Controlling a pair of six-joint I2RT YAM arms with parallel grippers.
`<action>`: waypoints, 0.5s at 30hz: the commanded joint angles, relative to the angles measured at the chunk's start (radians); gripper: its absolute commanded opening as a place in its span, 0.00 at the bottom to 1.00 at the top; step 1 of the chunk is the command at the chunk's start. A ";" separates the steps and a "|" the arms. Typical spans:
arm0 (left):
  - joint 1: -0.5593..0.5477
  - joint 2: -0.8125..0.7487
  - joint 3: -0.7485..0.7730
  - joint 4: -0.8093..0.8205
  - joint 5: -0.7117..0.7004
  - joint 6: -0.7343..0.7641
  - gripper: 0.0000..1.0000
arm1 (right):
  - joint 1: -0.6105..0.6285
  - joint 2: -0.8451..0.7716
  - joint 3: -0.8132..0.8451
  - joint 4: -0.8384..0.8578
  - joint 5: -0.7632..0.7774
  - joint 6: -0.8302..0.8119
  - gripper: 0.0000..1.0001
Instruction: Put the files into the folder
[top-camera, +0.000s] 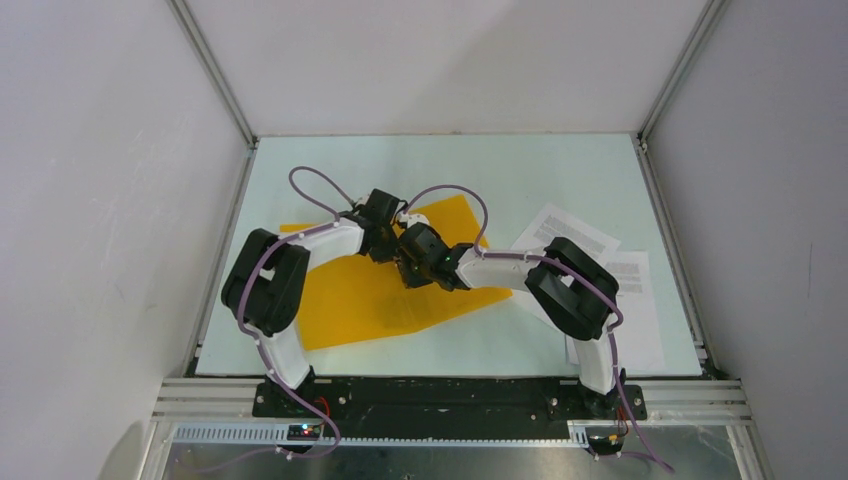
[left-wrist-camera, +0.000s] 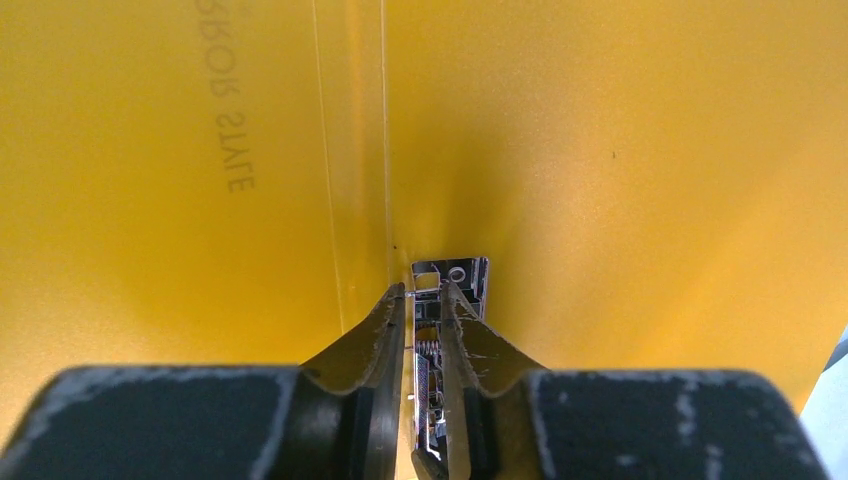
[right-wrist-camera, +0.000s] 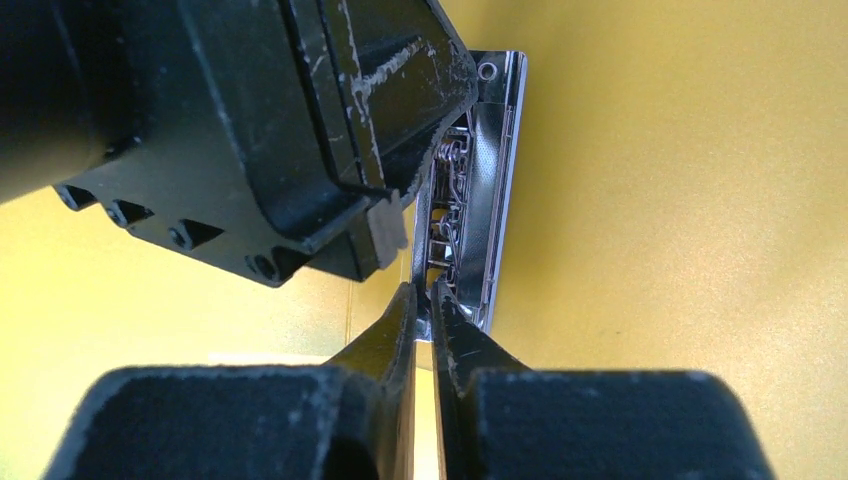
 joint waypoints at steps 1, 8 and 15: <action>-0.008 0.081 -0.036 -0.133 -0.086 -0.005 0.20 | 0.011 0.045 -0.028 -0.070 0.154 -0.030 0.06; -0.007 0.096 -0.039 -0.146 -0.108 -0.008 0.17 | 0.008 0.015 -0.102 -0.023 0.136 0.020 0.15; -0.007 0.110 -0.042 -0.146 -0.106 -0.008 0.16 | -0.004 -0.003 -0.110 -0.012 0.117 0.044 0.15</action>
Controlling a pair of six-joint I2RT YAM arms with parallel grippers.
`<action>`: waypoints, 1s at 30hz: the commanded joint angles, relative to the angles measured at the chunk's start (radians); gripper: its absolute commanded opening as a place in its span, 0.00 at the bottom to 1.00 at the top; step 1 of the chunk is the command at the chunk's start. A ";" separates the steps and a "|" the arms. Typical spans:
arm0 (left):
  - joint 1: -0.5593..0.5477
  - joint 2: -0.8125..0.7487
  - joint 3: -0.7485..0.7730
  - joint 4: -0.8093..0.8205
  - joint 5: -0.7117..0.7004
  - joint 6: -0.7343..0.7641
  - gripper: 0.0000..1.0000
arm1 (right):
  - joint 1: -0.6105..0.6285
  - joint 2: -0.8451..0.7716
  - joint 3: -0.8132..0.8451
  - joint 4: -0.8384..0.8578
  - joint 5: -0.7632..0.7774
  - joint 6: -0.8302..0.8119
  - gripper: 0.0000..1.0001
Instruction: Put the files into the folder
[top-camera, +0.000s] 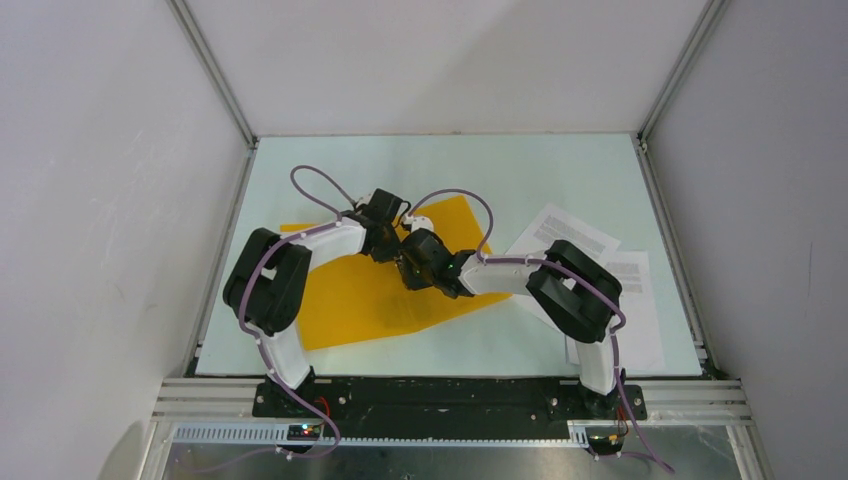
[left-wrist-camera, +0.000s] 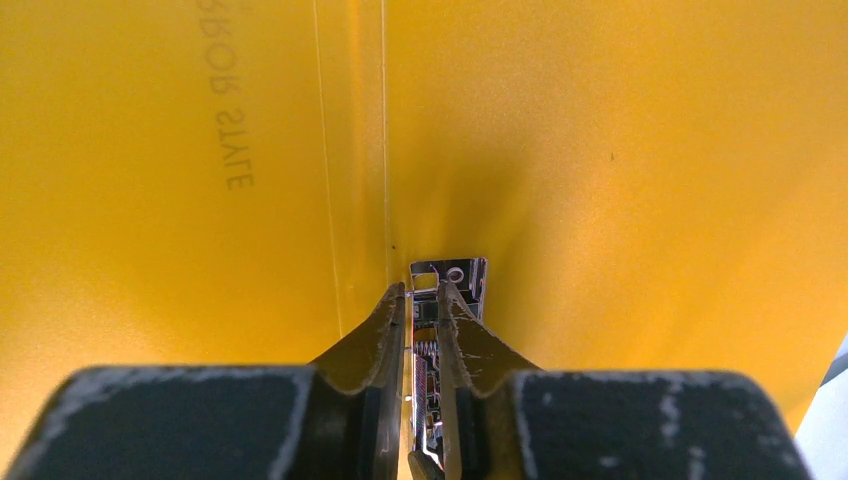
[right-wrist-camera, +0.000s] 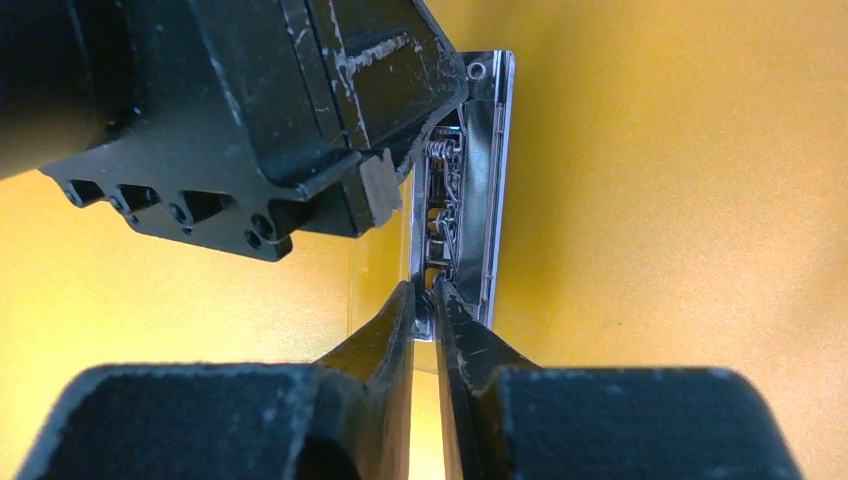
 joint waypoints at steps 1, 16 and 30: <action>0.000 0.100 -0.057 -0.128 -0.081 0.008 0.16 | -0.024 0.016 -0.044 -0.102 0.051 0.001 0.15; 0.000 0.101 -0.054 -0.128 -0.084 0.009 0.16 | 0.003 -0.019 -0.087 -0.102 0.068 0.017 0.15; 0.000 0.109 -0.051 -0.129 -0.085 0.012 0.16 | 0.021 -0.040 -0.124 -0.129 0.104 0.041 0.11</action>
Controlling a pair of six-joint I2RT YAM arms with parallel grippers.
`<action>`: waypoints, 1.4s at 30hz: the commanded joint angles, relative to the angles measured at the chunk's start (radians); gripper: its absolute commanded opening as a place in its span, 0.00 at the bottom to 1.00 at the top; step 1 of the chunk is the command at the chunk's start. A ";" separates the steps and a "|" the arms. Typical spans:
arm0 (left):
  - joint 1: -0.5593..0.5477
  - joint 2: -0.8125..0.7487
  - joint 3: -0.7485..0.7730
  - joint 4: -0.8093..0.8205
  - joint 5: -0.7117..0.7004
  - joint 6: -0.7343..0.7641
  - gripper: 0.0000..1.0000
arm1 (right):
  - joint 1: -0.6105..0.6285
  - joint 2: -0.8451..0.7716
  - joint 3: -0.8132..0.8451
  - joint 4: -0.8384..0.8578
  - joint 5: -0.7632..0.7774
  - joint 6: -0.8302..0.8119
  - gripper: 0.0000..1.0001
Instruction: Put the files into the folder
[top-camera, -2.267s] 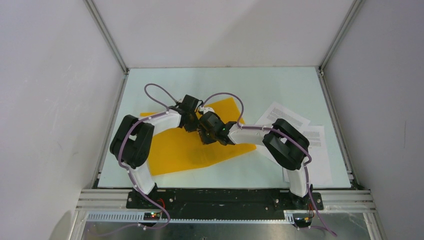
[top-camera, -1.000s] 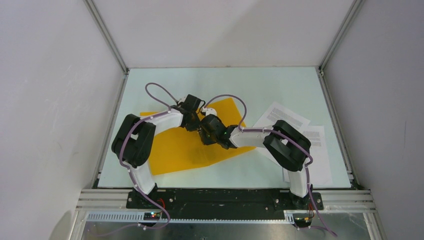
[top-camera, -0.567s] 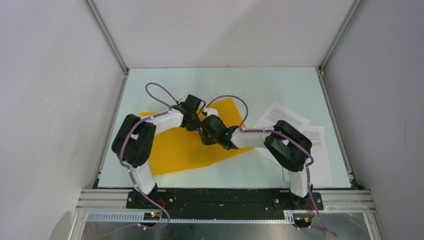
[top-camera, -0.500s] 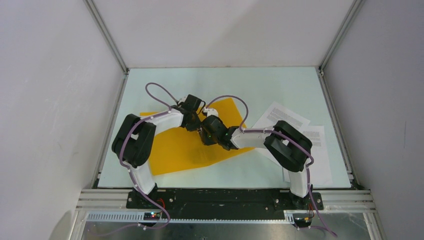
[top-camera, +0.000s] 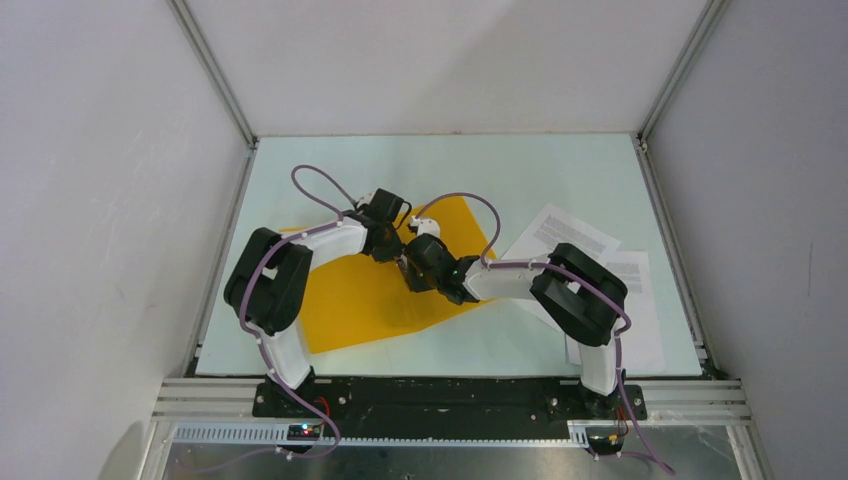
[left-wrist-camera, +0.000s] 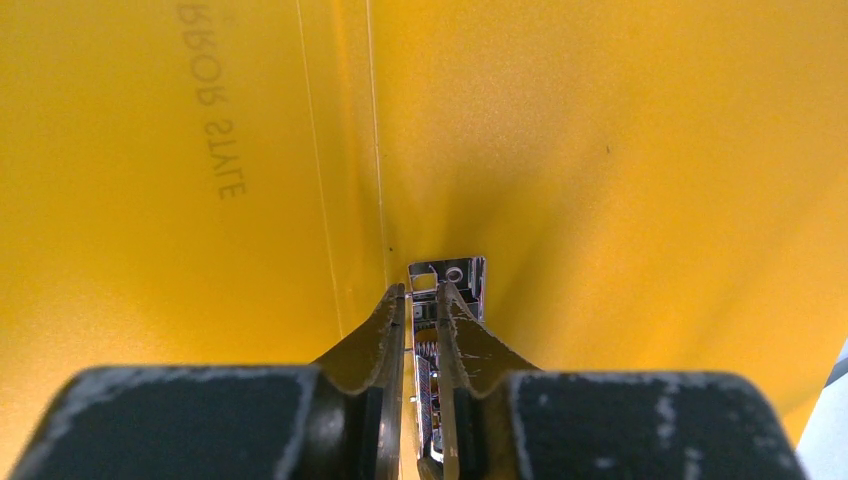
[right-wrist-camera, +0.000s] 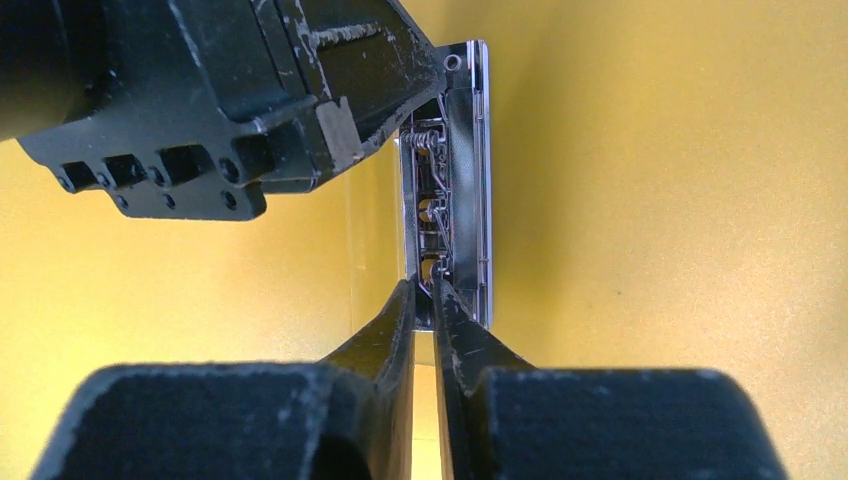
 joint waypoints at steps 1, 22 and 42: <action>0.003 0.104 -0.058 -0.127 -0.074 0.020 0.16 | 0.011 -0.007 -0.058 -0.187 0.054 -0.009 0.11; 0.003 0.117 -0.054 -0.127 -0.069 0.026 0.16 | 0.028 0.018 -0.097 -0.258 0.133 0.061 0.03; 0.003 0.125 -0.057 -0.125 -0.059 0.041 0.16 | 0.082 0.137 0.011 -0.440 0.468 0.146 0.00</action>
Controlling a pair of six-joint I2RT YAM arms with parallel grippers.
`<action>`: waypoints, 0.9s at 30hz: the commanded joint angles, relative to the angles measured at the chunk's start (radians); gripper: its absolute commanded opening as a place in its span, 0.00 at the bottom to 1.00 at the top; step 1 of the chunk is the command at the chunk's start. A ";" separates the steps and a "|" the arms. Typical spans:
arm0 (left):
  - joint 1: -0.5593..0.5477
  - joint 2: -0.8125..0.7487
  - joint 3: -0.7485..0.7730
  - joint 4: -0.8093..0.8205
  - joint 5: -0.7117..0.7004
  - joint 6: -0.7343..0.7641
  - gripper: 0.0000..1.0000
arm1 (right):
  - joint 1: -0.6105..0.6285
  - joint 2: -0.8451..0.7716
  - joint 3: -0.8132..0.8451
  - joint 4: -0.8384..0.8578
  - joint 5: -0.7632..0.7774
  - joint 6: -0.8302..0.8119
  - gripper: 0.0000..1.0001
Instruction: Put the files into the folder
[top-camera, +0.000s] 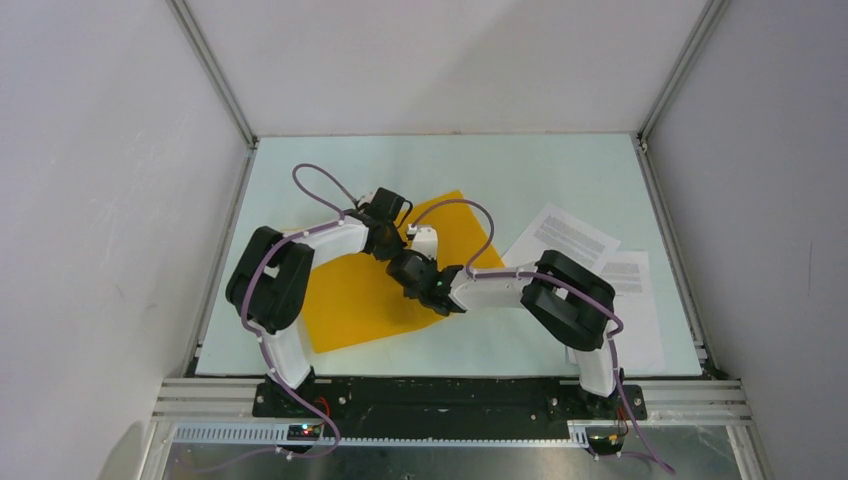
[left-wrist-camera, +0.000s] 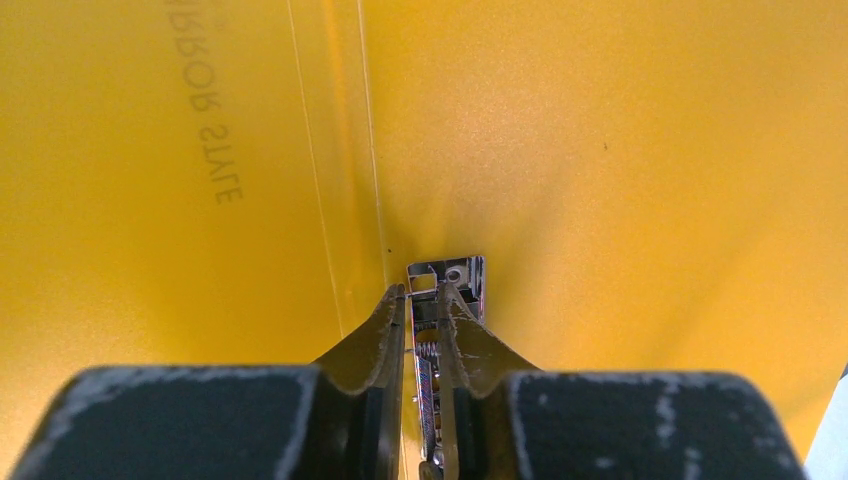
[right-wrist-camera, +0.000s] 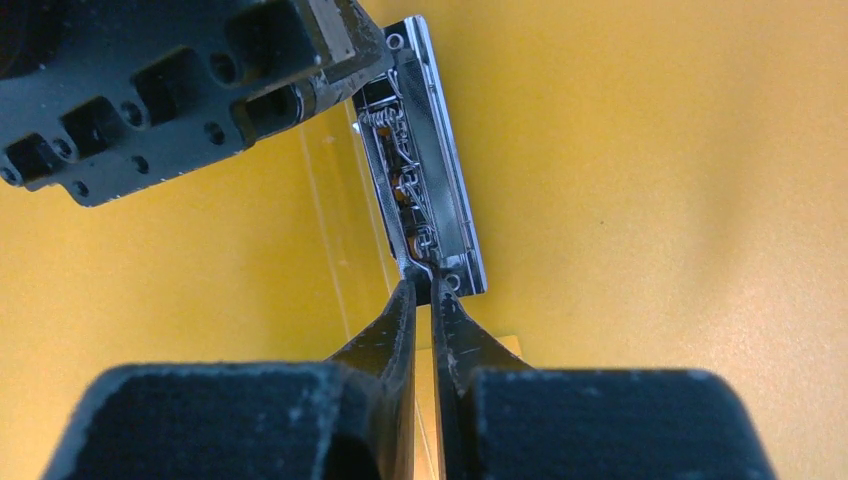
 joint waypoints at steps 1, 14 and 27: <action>0.006 0.112 -0.068 -0.127 -0.056 0.041 0.16 | -0.001 0.092 -0.045 -0.327 0.233 0.023 0.00; 0.007 0.117 -0.058 -0.127 -0.049 0.069 0.16 | 0.055 -0.005 -0.045 -0.205 0.387 -0.110 0.17; -0.012 0.091 0.122 -0.118 0.069 0.195 0.25 | -0.056 -0.281 -0.104 -0.053 -0.050 -0.219 0.34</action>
